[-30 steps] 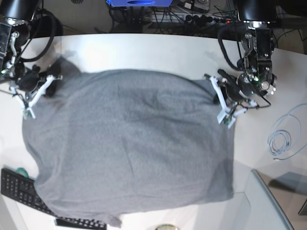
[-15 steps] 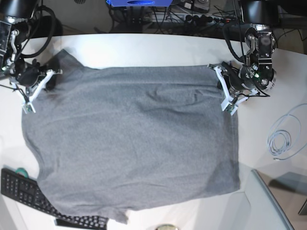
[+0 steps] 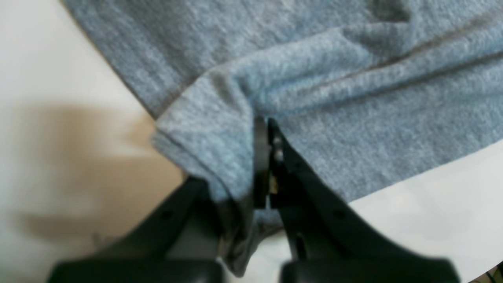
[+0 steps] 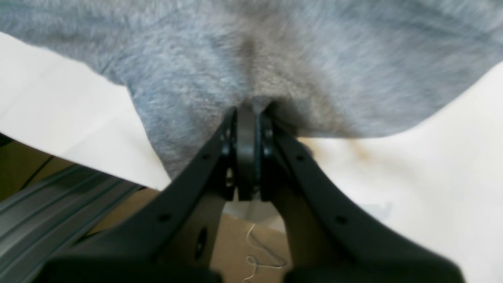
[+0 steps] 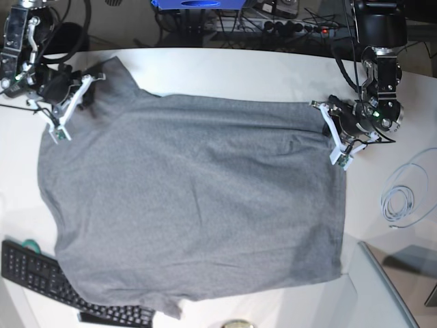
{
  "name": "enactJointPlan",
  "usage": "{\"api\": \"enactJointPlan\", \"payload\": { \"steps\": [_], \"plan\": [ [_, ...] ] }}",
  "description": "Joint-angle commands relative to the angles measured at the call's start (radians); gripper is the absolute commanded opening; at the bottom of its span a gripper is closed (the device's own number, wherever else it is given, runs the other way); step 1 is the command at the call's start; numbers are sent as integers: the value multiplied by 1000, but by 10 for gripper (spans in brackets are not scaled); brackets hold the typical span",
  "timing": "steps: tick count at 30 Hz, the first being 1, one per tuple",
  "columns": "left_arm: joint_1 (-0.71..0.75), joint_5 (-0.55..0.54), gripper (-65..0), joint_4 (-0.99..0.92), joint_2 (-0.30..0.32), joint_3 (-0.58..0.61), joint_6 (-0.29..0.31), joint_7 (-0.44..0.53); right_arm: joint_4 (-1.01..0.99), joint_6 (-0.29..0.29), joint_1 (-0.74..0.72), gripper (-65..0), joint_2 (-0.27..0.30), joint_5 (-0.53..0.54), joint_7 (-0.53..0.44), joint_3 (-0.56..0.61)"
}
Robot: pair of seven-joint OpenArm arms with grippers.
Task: Layout the t-shirt on the table in an organized manner, then fold the t-shirt properly
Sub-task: 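Drag the shirt shoulders apart with both grippers to smooth it flat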
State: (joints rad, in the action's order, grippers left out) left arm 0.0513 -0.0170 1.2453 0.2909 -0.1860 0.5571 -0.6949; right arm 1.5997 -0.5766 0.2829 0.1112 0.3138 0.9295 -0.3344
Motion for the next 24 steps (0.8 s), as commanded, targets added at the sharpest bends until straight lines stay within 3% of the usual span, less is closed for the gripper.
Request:
{"api": "enactJointPlan", "payload": {
  "steps": [1, 4, 9, 11, 12, 15, 17, 19, 24],
  "plan": [
    [9, 33, -650, 3, 9, -2, -4, -45, 35, -1, 3, -635, -1, 17, 1, -5],
    [11, 33, -650, 21, 12, -5, -4, -49, 98, -1, 36, -540, -32, 17, 26, 2],
    [9, 41, -650, 63, 17, -5, -2, -52, 241, -1, 88, -311, -60, 17, 32, 4],
    [19, 41, -650, 100, 24, -7, -2, -52, 288, 0, 94, -296, -60, 17, 32, -2],
    [22, 41, -602, 115, 32, -7, -2, -53, 302, 2, 94, -296, -58, 17, 35, -4],
    [34, 39, -344, 152, 37, -7, -2, -102, 314, 2, 89, -296, -57, 17, 38, -35],
    [43, 39, -222, 182, 47, -25, -2, -125, 314, 2, 88, -296, -54, 17, 32, -47],
    [66, 39, -161, 212, 49, -57, -1, -147, 314, 2, 88, -296, -52, 17, 30, -61],
    [175, 30, -156, 385, 49, -211, 2, -168, 314, 2, 74, -296, -44, 17, 9, -105]
  ]
}}
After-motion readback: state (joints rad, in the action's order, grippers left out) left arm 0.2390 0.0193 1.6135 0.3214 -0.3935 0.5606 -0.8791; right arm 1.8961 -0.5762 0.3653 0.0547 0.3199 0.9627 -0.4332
